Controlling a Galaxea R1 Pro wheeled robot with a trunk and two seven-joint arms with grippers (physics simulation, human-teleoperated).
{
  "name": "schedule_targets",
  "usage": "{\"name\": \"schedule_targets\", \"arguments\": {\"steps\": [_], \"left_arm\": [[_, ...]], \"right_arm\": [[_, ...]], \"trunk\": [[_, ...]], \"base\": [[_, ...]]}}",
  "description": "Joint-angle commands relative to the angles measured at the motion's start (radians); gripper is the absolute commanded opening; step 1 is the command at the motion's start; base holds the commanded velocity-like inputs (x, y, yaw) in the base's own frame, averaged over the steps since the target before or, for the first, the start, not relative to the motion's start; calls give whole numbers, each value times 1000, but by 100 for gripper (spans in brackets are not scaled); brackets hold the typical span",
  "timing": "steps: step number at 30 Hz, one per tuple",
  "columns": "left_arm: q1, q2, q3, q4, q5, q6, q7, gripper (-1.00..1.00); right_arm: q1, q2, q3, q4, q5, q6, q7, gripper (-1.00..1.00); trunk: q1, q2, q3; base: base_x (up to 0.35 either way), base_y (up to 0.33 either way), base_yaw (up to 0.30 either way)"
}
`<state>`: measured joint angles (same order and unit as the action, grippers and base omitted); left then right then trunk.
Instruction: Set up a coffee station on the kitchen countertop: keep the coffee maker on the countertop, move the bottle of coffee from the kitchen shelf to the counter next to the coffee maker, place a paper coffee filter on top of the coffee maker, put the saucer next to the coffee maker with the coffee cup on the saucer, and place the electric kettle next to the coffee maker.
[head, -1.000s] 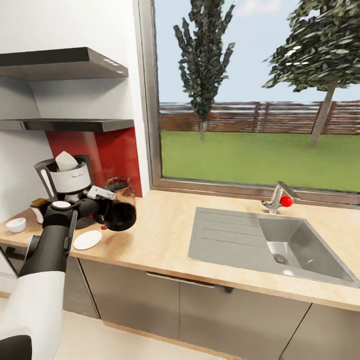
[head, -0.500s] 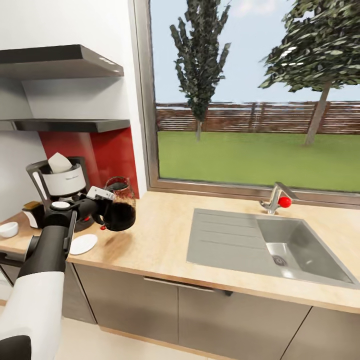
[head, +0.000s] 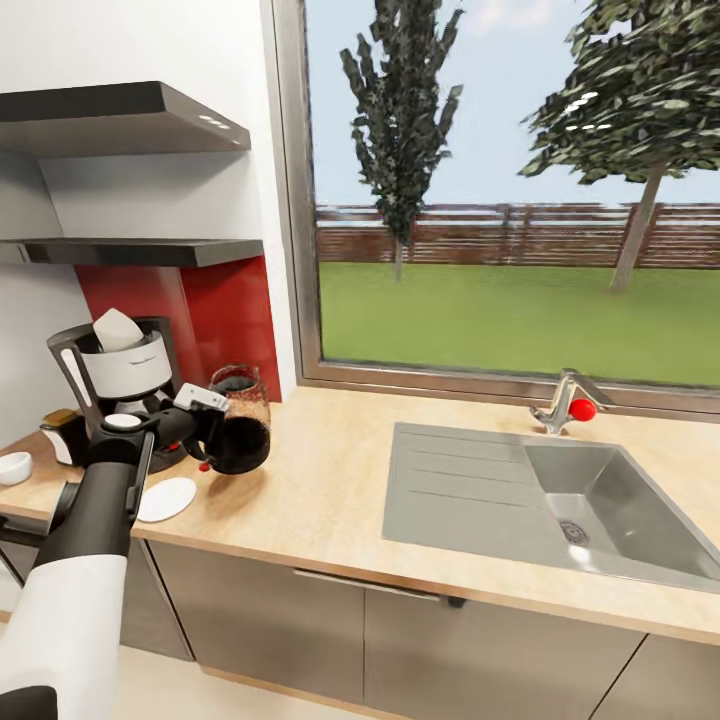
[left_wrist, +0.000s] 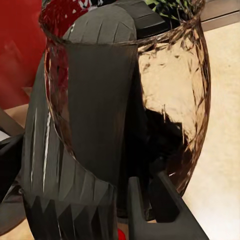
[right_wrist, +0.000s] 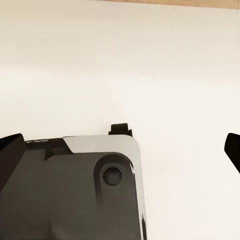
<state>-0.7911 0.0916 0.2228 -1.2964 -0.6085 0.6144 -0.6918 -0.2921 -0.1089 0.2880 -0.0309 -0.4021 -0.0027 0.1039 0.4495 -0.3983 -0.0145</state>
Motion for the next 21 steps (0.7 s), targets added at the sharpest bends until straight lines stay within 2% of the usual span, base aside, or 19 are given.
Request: {"name": "schedule_targets", "arguments": {"steps": [1,7,15,21], "left_arm": [[-1,-1,1,-1,-6,1,-9,-100],[0,-1,3,-1,-6,1,-9,-100],[1,-2,3,0,-6,1,-9,-100],[17,0,7,3,-5,-2,-8,-100]], "right_arm": [[0,-1,8,0,-11,0,3,100],[0,-1,8,0,-11,0,3,100],[0,-1,9,1,-11,0,3,100],[0,0,10,2,-8,1,3,100]], "trunk": [[1,-2,-1],[1,-2,-1],[1,-2,-1],[1,-2,-1]], "base": [[2,1,0],[22,15,0],[164,147,0],[30,22,0]]}}
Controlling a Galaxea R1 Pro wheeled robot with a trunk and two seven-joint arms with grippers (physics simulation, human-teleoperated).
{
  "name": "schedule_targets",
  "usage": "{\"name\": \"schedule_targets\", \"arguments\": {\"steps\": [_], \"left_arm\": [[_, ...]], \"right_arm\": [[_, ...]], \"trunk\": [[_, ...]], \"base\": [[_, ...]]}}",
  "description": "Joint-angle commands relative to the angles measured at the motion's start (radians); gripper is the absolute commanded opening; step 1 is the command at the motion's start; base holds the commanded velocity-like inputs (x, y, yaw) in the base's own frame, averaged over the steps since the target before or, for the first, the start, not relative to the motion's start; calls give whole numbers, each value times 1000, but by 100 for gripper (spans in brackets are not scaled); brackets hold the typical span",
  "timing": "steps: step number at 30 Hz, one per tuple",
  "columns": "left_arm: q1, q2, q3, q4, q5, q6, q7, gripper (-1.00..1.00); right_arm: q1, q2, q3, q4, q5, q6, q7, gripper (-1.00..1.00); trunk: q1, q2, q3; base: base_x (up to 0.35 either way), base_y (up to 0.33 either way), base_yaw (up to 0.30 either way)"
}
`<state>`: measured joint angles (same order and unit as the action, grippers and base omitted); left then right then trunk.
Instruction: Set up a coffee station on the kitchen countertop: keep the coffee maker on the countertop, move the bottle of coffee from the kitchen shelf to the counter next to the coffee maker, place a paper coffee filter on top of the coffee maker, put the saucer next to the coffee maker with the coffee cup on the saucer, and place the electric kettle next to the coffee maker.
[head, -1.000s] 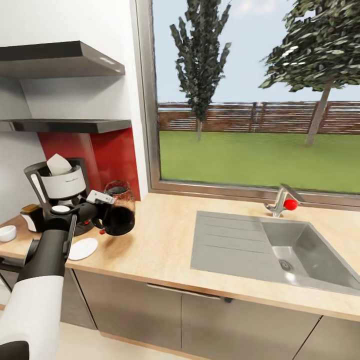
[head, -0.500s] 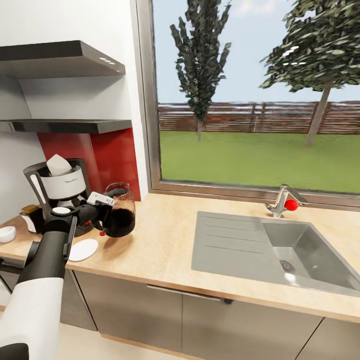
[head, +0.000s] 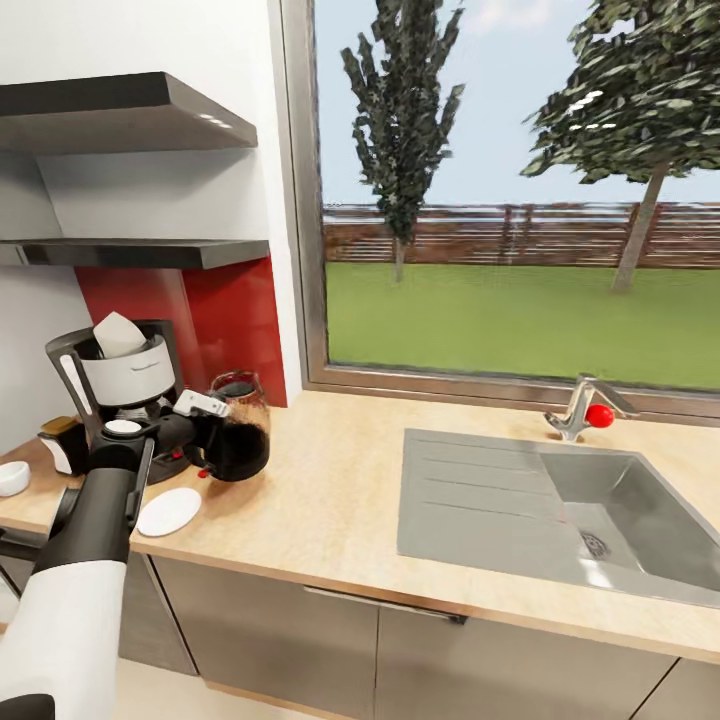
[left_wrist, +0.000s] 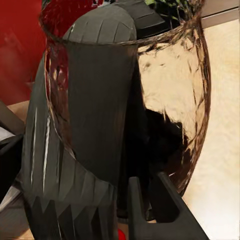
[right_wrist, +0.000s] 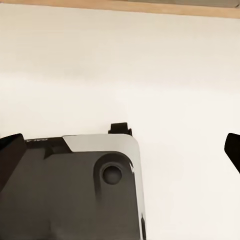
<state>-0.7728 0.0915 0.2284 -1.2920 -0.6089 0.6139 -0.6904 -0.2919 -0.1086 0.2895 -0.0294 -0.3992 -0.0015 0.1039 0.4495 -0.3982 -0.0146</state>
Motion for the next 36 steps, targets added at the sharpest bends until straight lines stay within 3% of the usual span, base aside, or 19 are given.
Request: {"name": "schedule_targets", "arguments": {"steps": [1,7,24,32,36], "left_arm": [[6,0,2,-1,-5,-5,-9,-100],[23,-4,3,9,-3,-61,9,-100],[26,-4,5,12,0,-66,17,-100],[26,-5,33,53,2,-68,17,-100],[26,-6,34,84,31,-70,17,-100]], "right_arm": [[0,0,8,1,-10,0,3,100],[0,0,8,0,-9,0,3,100],[0,0,8,0,-9,0,3,100],[0,0,8,0,-9,0,3,100],[0,0,8,1,-9,0,3,100]], "trunk": [[1,-2,-1],[1,-2,-1],[1,-2,-1],[1,-2,-1],[1,-2,-1]], "base": [[4,3,0],[1,0,0],[94,74,0],[6,5,0],[0,0,0]]}}
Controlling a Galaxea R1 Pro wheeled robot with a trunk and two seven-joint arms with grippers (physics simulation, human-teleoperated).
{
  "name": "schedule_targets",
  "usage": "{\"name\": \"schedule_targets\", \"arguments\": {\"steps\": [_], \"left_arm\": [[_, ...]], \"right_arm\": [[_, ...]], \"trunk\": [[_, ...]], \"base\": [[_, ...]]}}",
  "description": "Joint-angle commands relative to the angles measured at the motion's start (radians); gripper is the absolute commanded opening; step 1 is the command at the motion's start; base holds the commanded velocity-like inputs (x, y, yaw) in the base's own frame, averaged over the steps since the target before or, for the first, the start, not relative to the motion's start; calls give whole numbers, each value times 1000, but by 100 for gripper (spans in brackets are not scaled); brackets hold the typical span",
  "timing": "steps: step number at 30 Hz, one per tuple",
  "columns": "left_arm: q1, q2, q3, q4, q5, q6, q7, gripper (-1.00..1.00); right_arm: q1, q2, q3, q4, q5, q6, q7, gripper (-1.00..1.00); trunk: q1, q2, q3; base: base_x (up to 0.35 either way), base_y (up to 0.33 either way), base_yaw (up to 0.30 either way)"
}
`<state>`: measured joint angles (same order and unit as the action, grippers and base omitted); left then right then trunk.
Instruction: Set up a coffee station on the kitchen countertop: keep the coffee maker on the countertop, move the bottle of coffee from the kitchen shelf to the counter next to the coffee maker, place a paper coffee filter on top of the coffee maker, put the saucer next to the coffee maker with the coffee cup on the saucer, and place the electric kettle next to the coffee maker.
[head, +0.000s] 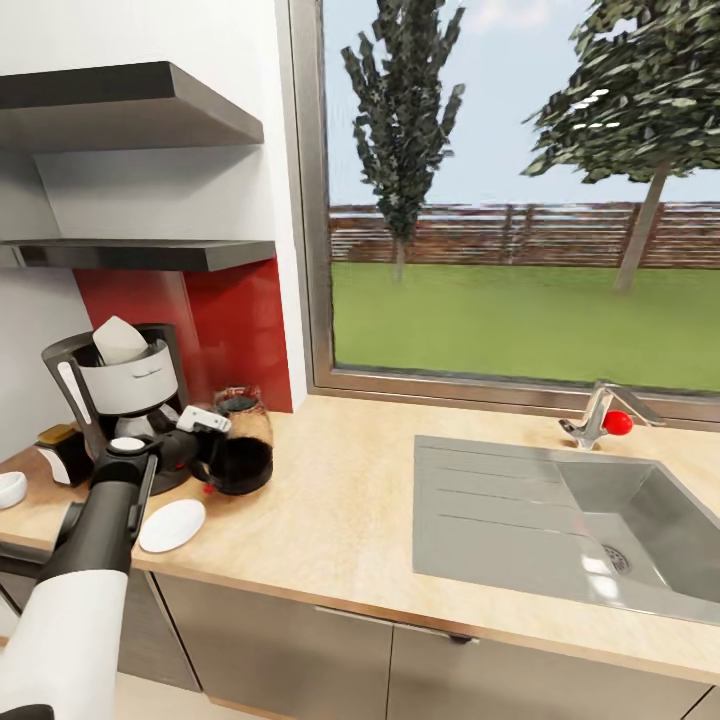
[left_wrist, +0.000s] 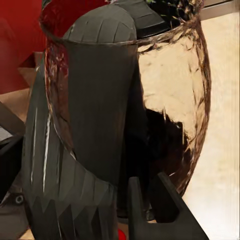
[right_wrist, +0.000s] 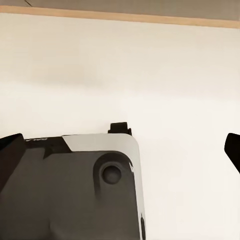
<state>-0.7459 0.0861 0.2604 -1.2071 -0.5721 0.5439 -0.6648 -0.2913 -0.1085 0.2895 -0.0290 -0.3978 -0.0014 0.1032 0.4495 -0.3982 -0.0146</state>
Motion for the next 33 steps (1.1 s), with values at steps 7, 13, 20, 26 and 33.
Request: {"name": "schedule_targets", "arguments": {"steps": [7,13,20,26,33], "left_arm": [[-1,1,4,27,16,-2,-7,-100],[-1,1,5,30,17,-2,-7,-100],[-1,3,7,56,24,-4,46,-100],[-1,1,7,79,27,-4,55,-100],[-1,1,8,89,26,-4,56,-100]], "right_arm": [[0,0,8,0,-12,0,3,100],[-1,0,8,0,-12,0,3,100],[0,0,8,0,-12,0,3,100],[-1,0,8,0,-11,0,3,100],[-1,0,8,0,-11,0,3,100]], "trunk": [[1,-2,-1],[1,-2,-1],[1,-2,-1],[1,-2,-1],[1,-2,-1]], "base": [[0,0,0],[0,0,0],[57,47,0],[54,48,0],[62,30,0]]}}
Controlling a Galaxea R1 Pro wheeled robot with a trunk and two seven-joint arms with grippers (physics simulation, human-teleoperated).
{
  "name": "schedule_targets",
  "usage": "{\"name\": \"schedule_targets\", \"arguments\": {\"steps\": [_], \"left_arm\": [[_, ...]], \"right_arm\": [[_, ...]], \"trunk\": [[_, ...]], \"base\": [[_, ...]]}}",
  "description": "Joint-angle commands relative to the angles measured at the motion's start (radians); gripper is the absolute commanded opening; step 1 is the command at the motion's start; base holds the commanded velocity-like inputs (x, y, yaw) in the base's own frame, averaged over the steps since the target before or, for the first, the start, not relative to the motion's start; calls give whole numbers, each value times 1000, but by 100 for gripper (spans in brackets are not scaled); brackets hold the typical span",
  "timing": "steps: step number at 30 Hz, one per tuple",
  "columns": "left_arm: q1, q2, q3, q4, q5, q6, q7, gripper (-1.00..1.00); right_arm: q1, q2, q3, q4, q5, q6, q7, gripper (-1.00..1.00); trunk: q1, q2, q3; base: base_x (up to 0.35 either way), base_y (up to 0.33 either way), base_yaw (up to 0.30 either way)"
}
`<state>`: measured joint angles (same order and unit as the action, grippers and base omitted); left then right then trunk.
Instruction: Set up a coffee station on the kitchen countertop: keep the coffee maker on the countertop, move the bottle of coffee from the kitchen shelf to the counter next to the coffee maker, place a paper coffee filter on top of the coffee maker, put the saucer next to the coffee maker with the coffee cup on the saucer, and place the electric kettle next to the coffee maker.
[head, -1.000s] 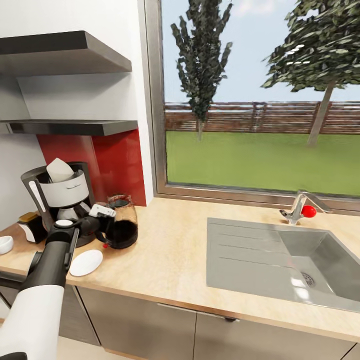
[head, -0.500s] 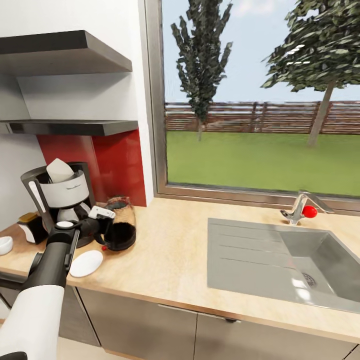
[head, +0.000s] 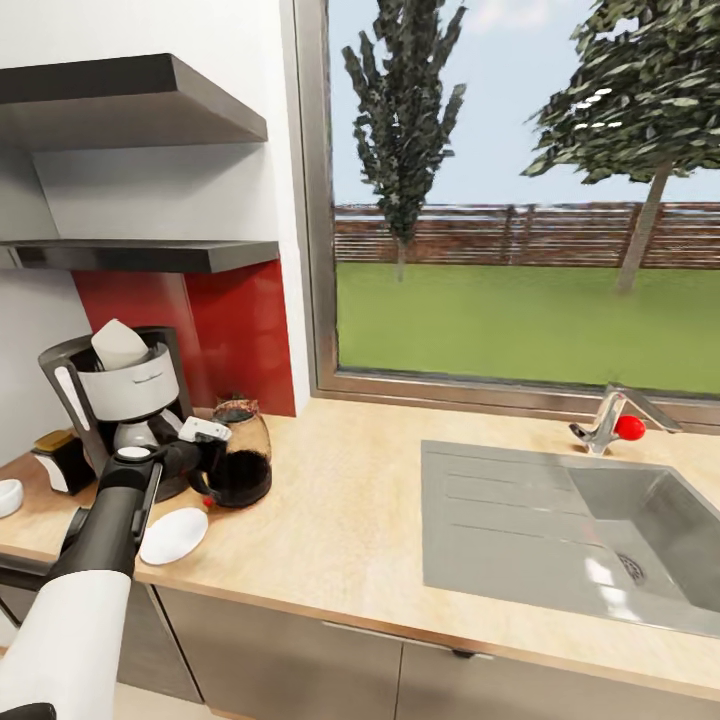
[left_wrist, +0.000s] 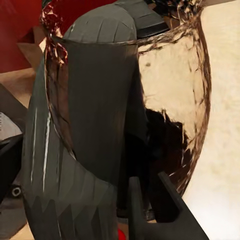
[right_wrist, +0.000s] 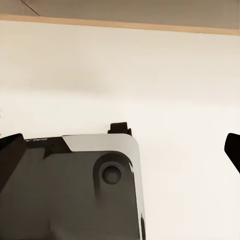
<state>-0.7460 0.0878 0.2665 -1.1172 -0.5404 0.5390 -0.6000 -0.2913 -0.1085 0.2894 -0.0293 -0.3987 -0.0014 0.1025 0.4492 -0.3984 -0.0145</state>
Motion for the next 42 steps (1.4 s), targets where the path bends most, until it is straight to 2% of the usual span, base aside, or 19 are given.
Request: {"name": "schedule_targets", "arguments": {"steps": [1,20,24,26,31,42], "left_arm": [[-1,0,2,-1,-6,1,-9,-100],[-1,1,2,1,-6,0,-9,-100],[-1,3,3,27,-7,-1,-8,-100],[-1,3,3,38,-7,-21,0,-100],[-1,2,3,52,-6,-124,22,-100],[-1,0,3,57,-3,-139,26,-100]], "right_arm": [[-1,0,8,0,-11,0,3,100],[0,-2,9,3,-7,0,3,100],[0,-2,8,3,-6,0,3,100],[0,-2,8,3,-7,0,3,100],[0,-2,8,3,-6,0,3,100],[0,-2,8,3,-8,0,3,100]], "trunk": [[1,-2,-1],[1,-2,-1],[1,-2,-1],[1,-2,-1],[1,-2,-1],[1,-2,-1]], "base": [[202,143,0],[44,43,0],[61,57,0],[12,11,0],[3,2,0],[0,0,0]]}}
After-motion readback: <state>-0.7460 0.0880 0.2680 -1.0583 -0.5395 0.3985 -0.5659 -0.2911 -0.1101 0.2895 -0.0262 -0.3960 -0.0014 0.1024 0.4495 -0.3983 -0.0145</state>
